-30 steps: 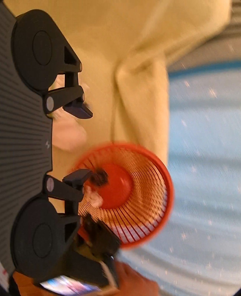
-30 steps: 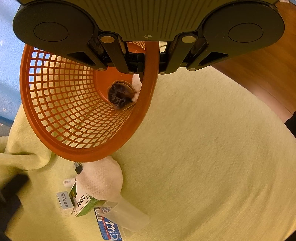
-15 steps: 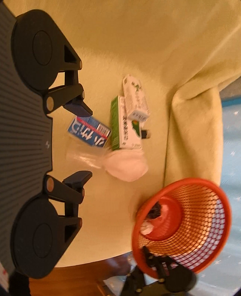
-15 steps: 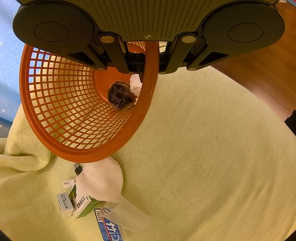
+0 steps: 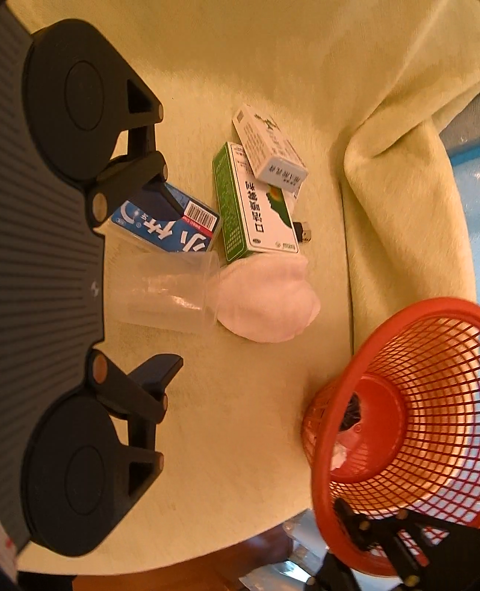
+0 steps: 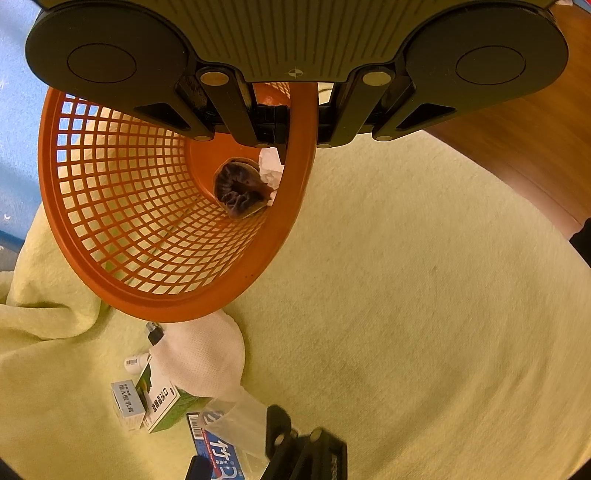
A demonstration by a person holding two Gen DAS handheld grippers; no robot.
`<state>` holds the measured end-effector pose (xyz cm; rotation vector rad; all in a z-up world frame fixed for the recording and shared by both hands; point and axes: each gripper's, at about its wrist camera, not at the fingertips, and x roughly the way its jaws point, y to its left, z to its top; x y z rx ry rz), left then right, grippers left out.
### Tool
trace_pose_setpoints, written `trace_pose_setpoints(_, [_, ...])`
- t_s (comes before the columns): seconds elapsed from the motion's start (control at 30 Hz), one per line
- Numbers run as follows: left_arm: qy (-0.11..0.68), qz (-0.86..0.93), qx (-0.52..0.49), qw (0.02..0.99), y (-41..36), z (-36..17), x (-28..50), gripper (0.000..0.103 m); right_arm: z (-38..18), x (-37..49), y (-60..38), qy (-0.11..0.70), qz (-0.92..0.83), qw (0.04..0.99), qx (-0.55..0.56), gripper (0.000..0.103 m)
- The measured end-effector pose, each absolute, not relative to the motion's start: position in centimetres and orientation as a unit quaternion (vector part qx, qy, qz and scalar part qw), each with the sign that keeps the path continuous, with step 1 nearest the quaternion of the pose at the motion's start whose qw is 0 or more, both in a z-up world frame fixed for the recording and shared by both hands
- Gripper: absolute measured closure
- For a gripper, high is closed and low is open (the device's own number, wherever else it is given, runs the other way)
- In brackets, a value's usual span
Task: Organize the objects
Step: 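Grasp the clear plastic cup with the left tool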
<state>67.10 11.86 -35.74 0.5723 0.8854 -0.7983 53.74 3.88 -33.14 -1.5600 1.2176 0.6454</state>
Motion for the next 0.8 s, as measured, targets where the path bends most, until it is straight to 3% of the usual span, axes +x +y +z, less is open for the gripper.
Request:
trace_pose_setpoints(0.23, [0.412,-0.37,0.262,0.791,11.3,-36.5,67.4,0.029,-33.1,53.7,3.9,0.504,0.269,0.506,-0.647,0.103])
trace_pose_setpoints(0.5, [0.414,-0.368,0.268,0.789,10.8,-36.9,67.7,0.037,-33.0,53.6,3.9,0.503,0.27,0.505,-0.647,0.103])
trace_pose_setpoints(0.67, [0.421,-0.363,0.272,0.786,10.5,-37.2,67.6,0.055,-33.0,53.4,3.9,0.502,0.27,0.506,-0.647,0.103])
trace_pose_setpoints(0.8, [0.421,-0.361,0.27,0.787,10.5,-37.3,67.5,0.055,-33.1,53.4,3.7,0.502,0.27,0.506,-0.647,0.103])
